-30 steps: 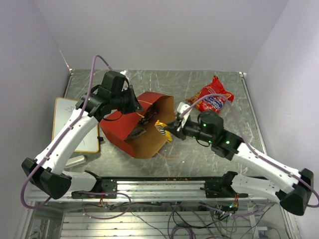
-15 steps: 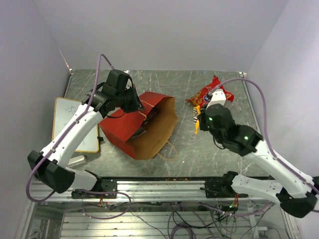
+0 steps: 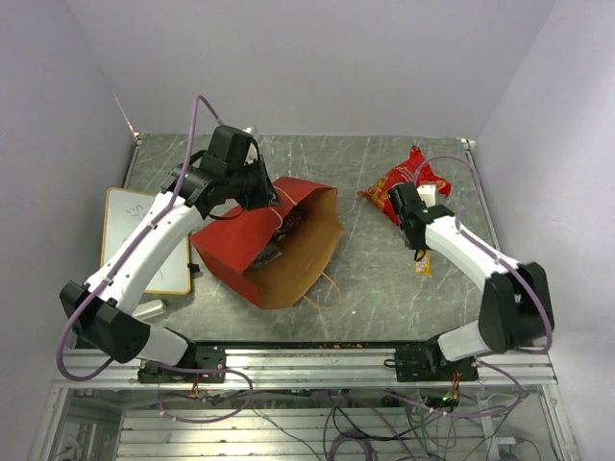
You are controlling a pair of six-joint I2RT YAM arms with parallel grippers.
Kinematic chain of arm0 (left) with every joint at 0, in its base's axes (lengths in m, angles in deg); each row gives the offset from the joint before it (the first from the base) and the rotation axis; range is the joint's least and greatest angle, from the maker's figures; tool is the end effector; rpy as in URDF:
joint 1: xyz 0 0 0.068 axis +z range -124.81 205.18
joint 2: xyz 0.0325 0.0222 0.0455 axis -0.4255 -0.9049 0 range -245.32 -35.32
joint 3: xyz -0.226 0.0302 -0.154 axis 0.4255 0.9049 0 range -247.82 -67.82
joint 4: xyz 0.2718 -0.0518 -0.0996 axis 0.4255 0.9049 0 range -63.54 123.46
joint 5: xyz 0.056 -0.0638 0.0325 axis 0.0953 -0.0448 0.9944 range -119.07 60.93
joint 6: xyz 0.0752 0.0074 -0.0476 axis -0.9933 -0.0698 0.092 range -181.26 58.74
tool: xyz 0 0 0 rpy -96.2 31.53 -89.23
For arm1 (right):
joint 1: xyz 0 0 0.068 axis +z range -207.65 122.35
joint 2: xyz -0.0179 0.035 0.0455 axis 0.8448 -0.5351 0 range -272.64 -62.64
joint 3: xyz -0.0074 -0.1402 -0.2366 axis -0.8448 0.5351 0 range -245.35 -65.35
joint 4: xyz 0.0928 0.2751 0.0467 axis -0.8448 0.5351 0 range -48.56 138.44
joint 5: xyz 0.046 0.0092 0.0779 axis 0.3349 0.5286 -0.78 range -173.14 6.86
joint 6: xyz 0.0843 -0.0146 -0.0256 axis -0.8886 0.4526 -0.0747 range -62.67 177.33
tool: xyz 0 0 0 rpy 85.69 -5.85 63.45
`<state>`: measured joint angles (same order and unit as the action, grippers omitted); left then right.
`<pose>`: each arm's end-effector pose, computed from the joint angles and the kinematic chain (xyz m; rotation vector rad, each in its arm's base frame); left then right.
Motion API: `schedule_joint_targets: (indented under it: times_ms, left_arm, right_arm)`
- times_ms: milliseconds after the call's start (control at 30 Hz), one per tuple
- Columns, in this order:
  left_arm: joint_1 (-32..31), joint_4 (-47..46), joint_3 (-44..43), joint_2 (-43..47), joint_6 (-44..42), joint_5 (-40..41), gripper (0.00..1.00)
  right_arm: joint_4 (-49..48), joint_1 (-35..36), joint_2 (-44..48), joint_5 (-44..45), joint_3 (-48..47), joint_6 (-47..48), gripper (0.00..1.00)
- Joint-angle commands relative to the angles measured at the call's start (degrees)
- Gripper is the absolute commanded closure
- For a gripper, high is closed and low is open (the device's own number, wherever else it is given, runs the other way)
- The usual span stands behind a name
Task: Take the snacks out of the paper bag
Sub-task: Place the snack at the center of the board, then take out the snack from the paper bag.
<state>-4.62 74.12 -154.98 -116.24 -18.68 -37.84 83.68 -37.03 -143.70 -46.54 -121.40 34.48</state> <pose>0.3096 -0.1914 0.3656 -0.1865 2.4190 -0.7962 0.3074 0.0650 0.1856 0.2137 2.4819 -0.5784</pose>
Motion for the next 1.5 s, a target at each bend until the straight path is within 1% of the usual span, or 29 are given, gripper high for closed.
schedule_joint_targets:
  times_ms: [0,133,333,367,433,500,533,633,700,767,900,967,1067,1233,1300,1333,1367,1467]
  left_arm:
    - [0.5,2.3,-3.5,-0.7,-2.3,-0.7,0.93]
    - [0.5,4.4,-4.4,-1.3,-3.4,-1.6,0.93]
    - [0.6,4.3,-3.0,-0.4,-3.6,-2.1,0.93]
    - [0.6,4.3,-3.0,-0.4,-3.6,-2.5,0.93]
    - [0.6,3.7,-2.5,0.0,-3.4,-3.0,0.93]
    - [0.6,2.5,-1.8,0.5,-3.2,-3.4,0.93]
    - [0.6,2.1,-1.5,0.7,-3.3,-3.3,0.93]
    - [0.6,0.3,0.1,1.4,-3.1,-3.1,0.93]
    - [0.6,-1.2,1.3,1.9,-2.8,-3.5,0.93]
    - [0.6,-1.7,1.7,1.9,-2.7,-3.6,0.93]
    - [0.6,-1.4,1.3,2.0,-3.6,-3.9,0.93]
    - [0.6,-0.8,0.8,2.2,-4.0,-3.4,0.93]
    - [0.6,-1.1,1.4,2.9,-3.6,-4.3,0.93]
    - [0.6,-1.7,2.7,4.4,-2.0,-5.2,0.93]
    - [0.6,-1.7,2.9,4.6,-1.7,-5.3,0.93]
    - [0.7,-1.6,2.9,4.7,-1.6,-5.4,0.93]
    - [0.6,-1.6,2.9,4.7,-1.6,-5.7,0.93]
    - [0.6,-1.5,3.1,4.9,-1.6,-6.2,0.93]
  right_arm:
    - [-4.6,-3.1,-6.1,0.6,-0.1,3.2,1.0]
    - [-4.7,-3.4,-11.1,-0.9,-0.9,2.9,1.0]
    - [-3.9,-3.2,-16.8,-4.2,-5.3,0.6,1.0]
    - [-3.4,-3.3,-17.7,-4.7,-6.1,0.0,0.97]
    - [-3.6,-3.3,-18.1,-7.4,-7.7,-0.1,0.82]
    - [-2.8,-3.4,-16.6,-10.0,-9.0,-0.7,0.63]
    - [-2.2,-3.4,-15.2,-10.4,-9.4,-0.9,0.56]
    - [-1.9,-3.3,-9.0,-14.2,-8.0,-1.5,0.39]
    - [-2.3,-3.3,-4.4,-16.8,-5.1,-1.9,0.29]
    - [-2.7,-3.3,-0.8,-21.1,-2.5,-1.7,0.28]
    - [-5.9,-3.2,6.4,-33.3,2.8,0.0,0.29]
    - [-9.6,-2.9,10.7,-37.9,5.3,0.8,0.29]
    - [-15.8,-1.8,16.4,-42.2,7.9,2.1,0.29]
    - [-25.9,3.1,22.4,-50.1,9.9,7.0,0.29]
    - [-31.3,7.0,24.3,-51.2,11.3,11.8,0.3]
    - [-33.9,10.9,24.9,-52.0,12.1,14.6,0.3]
    - [-36.6,13.0,25.5,-53.4,12.8,17.9,0.3]
    - [-44.2,17.0,26.2,-61.2,15.5,29.6,0.31]
